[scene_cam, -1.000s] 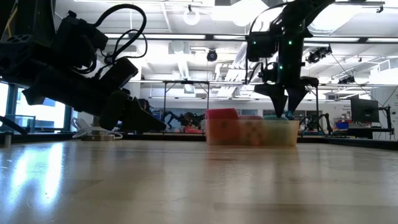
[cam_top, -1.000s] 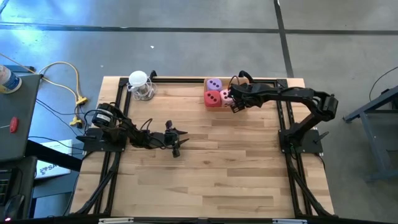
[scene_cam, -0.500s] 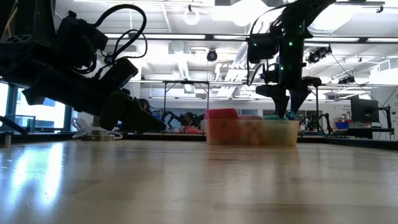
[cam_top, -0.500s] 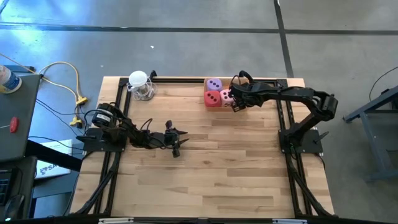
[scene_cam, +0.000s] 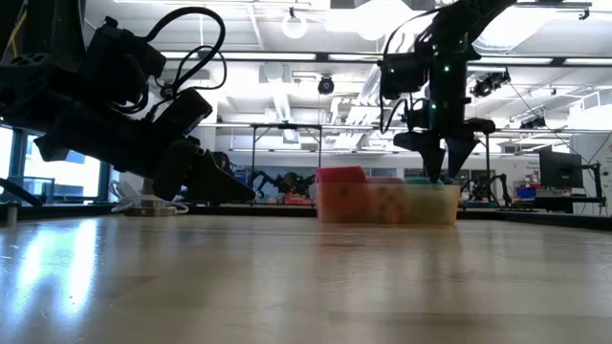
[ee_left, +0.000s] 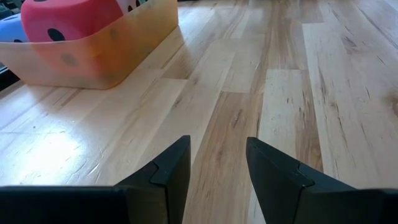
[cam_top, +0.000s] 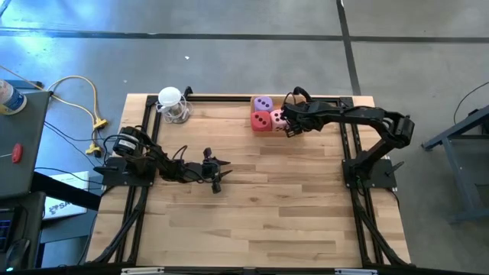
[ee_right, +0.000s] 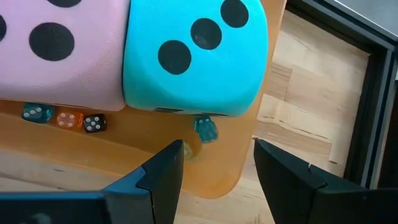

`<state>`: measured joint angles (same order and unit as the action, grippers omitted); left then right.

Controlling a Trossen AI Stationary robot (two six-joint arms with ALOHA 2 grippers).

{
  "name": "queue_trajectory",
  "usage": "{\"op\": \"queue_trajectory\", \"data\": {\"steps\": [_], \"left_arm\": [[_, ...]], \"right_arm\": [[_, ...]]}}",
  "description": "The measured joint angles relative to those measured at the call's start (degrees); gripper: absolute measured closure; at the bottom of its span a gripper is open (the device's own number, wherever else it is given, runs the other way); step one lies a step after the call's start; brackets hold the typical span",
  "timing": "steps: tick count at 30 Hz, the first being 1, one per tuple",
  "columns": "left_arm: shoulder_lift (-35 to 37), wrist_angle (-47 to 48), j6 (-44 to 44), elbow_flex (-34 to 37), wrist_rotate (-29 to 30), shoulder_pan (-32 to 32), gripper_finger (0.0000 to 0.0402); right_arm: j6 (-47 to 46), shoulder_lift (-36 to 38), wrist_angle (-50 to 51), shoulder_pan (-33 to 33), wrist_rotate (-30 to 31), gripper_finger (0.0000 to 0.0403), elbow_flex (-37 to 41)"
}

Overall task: Pick & Place Dice
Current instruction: Return to Home Position

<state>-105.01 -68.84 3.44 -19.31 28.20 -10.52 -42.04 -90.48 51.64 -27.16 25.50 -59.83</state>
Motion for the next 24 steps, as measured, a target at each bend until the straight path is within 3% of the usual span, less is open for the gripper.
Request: {"op": "queue_trajectory", "data": {"steps": [14, 17, 20, 24], "left_arm": [[0.0, -0.2, -0.2, 0.0, 0.0, 0.0, 0.0253], [0.3, -0.8, -7.2, 0.0, 0.8, -0.3, 0.0253], [3.0, -1.4, -15.5, 0.0, 3.1, -2.7, 0.0253], [8.6, -1.5, -26.0, 0.0, 13.0, -7.5, 0.0253]], "right_arm": [[2.9, 2.6, -0.9, 4.3, 3.3, 0.0214, 0.0], [3.3, 5.2, -1.3, 7.3, 4.8, 0.0214, 0.0], [3.5, 8.6, -1.2, 11.4, 11.3, 0.0214, 0.0], [5.5, 14.3, -1.0, 17.9, 16.8, 0.0214, 0.0]]}}
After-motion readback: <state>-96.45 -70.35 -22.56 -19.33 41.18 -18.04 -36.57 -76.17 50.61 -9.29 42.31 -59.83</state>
